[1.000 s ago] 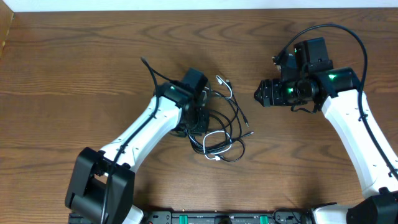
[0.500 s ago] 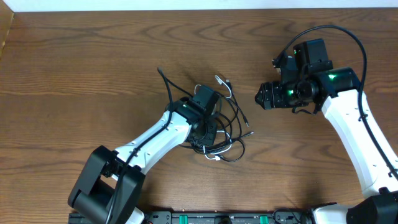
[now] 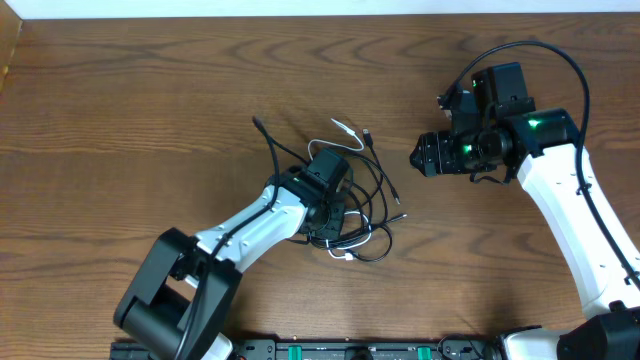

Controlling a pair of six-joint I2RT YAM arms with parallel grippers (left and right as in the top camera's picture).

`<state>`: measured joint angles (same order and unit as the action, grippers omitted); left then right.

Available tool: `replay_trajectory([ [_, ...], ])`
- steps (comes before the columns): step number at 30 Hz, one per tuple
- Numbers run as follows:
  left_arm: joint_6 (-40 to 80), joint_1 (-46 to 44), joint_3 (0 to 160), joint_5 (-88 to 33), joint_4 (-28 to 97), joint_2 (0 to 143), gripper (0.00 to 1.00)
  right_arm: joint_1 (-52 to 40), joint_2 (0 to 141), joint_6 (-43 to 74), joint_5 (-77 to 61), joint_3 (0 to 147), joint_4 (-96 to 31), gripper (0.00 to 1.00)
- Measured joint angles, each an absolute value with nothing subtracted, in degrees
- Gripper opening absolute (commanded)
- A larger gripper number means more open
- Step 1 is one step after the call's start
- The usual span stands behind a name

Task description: Untangle cables

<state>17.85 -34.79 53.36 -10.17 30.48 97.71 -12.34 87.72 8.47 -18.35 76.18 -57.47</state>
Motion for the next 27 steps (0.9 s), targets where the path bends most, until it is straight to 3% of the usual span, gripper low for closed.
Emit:
replay_trajectory([
  [17, 18.0, -34.8, 53.1, -10.2, 30.4, 98.6, 0.27, -12.3, 87.7, 8.5, -18.3, 76.2, -57.6, 0.76],
  [22, 18.0, -34.8, 53.1, -10.2, 30.3, 99.0, 0.19, -12.3, 87.7, 8.5, -18.3, 76.2, -57.6, 0.76],
  [25, 18.1, -34.8, 53.1, -10.2, 30.4, 99.0, 0.08, -12.3, 87.7, 8.5, -18.3, 76.2, -57.6, 0.76],
  [27, 18.0, -34.8, 53.1, -10.3, 30.5, 99.0, 0.08, -12.3, 87.7, 8.5, -18.3, 76.2, -57.6, 0.76],
])
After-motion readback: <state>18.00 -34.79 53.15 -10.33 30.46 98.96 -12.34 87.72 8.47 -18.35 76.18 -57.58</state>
